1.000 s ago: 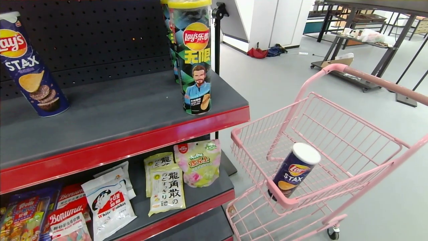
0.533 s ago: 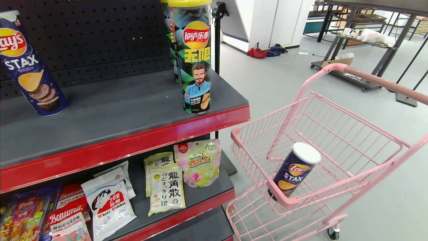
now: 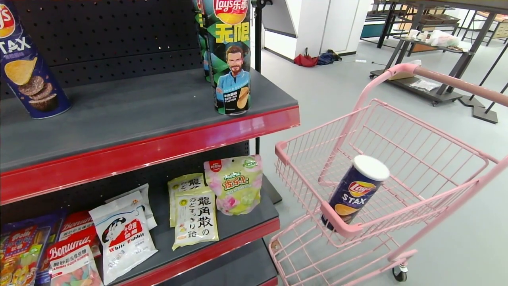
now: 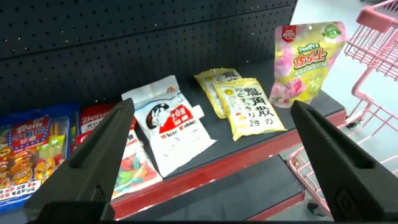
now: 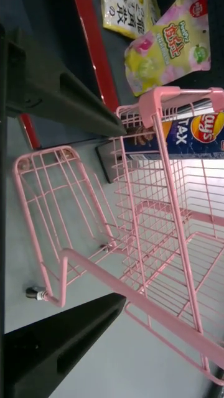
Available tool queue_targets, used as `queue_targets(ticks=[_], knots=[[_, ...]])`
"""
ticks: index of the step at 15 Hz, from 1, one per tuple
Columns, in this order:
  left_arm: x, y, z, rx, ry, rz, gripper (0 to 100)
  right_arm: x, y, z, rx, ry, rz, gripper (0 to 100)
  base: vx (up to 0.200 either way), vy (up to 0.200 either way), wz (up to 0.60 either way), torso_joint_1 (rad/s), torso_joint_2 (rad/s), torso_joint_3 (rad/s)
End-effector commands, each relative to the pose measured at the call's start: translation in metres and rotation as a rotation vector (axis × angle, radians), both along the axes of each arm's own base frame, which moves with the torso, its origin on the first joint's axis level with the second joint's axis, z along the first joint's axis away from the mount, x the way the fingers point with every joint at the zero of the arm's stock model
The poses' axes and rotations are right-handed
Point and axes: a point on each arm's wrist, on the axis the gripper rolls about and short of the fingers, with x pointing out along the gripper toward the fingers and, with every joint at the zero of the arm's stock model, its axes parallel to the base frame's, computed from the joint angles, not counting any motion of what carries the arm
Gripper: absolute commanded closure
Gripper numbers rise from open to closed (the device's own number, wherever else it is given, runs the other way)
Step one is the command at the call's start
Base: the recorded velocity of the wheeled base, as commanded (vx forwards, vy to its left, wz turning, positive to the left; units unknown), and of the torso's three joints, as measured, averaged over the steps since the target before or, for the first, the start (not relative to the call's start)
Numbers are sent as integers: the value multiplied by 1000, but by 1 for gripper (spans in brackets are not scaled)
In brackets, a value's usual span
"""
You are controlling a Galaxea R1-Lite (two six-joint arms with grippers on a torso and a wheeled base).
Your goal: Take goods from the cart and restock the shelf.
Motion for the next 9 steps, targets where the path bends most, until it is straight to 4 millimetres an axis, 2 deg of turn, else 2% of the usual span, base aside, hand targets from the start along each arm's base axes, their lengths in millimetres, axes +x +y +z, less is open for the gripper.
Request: queue_targets(ticks=[1,2,3,4,5,7,8,9], knots=[[0,0,0,0,1,1,0,0,0,0,0,-1,0,0,0,0,0,0,0,0],[0,0,0,1,1,0,0,-3,0,26,13,-34,15,0,0,0,0,0,0,0],[0,0,0,0,1,1,0,8,0,68,66,14,25,0,0,0,0,0,0,0],[0,0,0,0,1,0,0,29,1,107,152,51,42,0,0,0,0,0,0,0],[0,0,0,3,1,0,0,47,4,119,129,89,152,0,0,0,0,0,0,0],[0,0,0,3,1,0,0,76,10,113,84,154,252,0,0,0,0,0,0,0],[0,0,0,3,1,0,0,110,15,105,88,203,255,0,0,0,0,0,0,0],[0,0,0,1,1,1,0,127,21,95,84,227,292,0,0,0,0,0,0,0]])
